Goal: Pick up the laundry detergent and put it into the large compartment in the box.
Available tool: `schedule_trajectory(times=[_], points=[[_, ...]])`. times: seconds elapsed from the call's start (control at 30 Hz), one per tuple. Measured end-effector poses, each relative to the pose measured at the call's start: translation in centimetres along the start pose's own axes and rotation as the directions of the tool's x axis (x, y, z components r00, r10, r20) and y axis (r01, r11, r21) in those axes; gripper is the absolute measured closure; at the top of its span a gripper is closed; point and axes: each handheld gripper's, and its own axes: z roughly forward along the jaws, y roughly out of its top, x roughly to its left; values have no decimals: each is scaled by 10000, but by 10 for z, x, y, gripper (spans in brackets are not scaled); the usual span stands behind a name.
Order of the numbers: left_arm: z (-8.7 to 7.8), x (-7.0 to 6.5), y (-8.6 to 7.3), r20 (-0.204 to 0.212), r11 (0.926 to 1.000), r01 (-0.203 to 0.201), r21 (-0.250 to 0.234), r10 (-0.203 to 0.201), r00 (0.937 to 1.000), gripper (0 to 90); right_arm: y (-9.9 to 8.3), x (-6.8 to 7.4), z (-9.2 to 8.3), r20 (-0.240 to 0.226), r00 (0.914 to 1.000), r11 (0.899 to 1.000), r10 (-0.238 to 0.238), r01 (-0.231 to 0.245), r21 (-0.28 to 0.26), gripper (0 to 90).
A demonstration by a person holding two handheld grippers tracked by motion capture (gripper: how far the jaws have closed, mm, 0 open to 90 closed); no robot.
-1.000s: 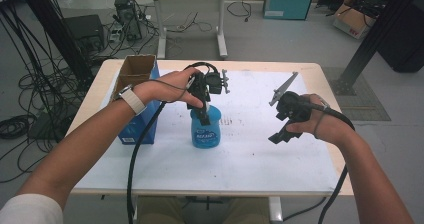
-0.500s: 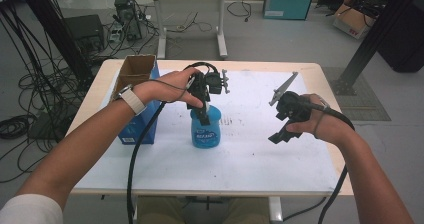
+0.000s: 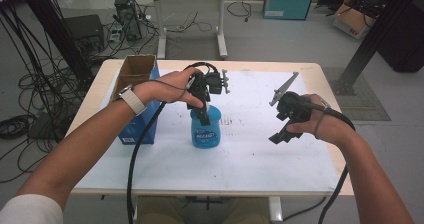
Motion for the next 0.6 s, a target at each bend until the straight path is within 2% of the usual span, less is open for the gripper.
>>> schedule_trajectory(times=[0.6], points=[[1,1,0,-36,10000,-8,21,8,10000,79,1,-1,0,-4,10000,10000,-7,7,20,128]])
